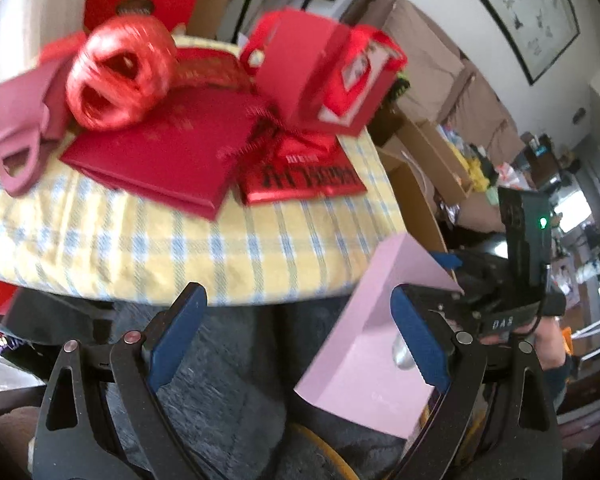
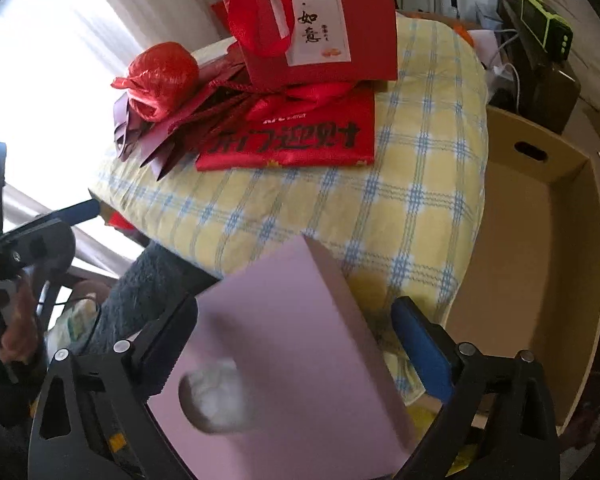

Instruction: Organize objects

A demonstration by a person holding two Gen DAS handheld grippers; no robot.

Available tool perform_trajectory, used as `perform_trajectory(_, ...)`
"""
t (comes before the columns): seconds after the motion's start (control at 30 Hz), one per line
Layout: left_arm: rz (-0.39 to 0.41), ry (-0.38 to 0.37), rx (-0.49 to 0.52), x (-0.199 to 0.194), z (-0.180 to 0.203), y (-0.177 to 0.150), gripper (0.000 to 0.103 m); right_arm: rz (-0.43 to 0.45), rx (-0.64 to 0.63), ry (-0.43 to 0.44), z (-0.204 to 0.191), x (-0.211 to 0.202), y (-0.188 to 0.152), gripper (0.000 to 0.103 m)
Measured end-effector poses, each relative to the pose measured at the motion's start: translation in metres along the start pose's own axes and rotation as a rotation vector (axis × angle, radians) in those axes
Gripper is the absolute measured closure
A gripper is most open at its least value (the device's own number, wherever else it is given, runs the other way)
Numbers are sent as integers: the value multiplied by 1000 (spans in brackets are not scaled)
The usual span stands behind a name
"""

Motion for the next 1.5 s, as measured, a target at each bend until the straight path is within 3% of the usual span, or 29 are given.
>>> perform_trajectory(0.2, -60, 23, 42, 15, 9, -17, 11, -37, 42, 57, 13, 6, -15, 2)
perform_trajectory(0.37, -115, -3, 72, 21, 18, -32, 11, -66, 84, 124, 24, 11, -23, 0)
perform_trajectory(0.53, -110, 5, 114, 22, 22, -36, 11, -126, 20, 134, 20, 7, -36, 1)
perform_trajectory(0.73, -134, 13, 78, 28, 17, -42, 11, -95, 31, 220, 21, 11, -38, 8)
perform_trajectory(1.0, -162, 12, 2, 25, 18, -56, 12, -93, 46, 220, 19, 17, -37, 8)
perform_trajectory(1.27, -291, -1, 113, 41, 48, -99, 20, -87, 55, 138, 39, -2, -44, 8)
perform_trajectory(1.37, -287, 3, 141, 43, 56, -101, 21, -87, 56, 141, 43, -4, -46, 8)
perform_trajectory(1.47, -275, -19, 82, 43, 48, -93, 24, -90, 48, 139, 43, -5, -47, 8)
perform_trajectory(1.5, -266, -23, 58, 41, 44, -89, 29, -91, 44, 138, 42, -4, -47, 8)
Point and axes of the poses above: each gripper's, at about its wrist camera, not at the fingertips, and x roughly the way its jaws point, z to its right, y to its top, the point moved 4 cm from there along x, roughly the way its jaws point, and after that the axes turned 3 degrees about -x, right-handed, at the moved point
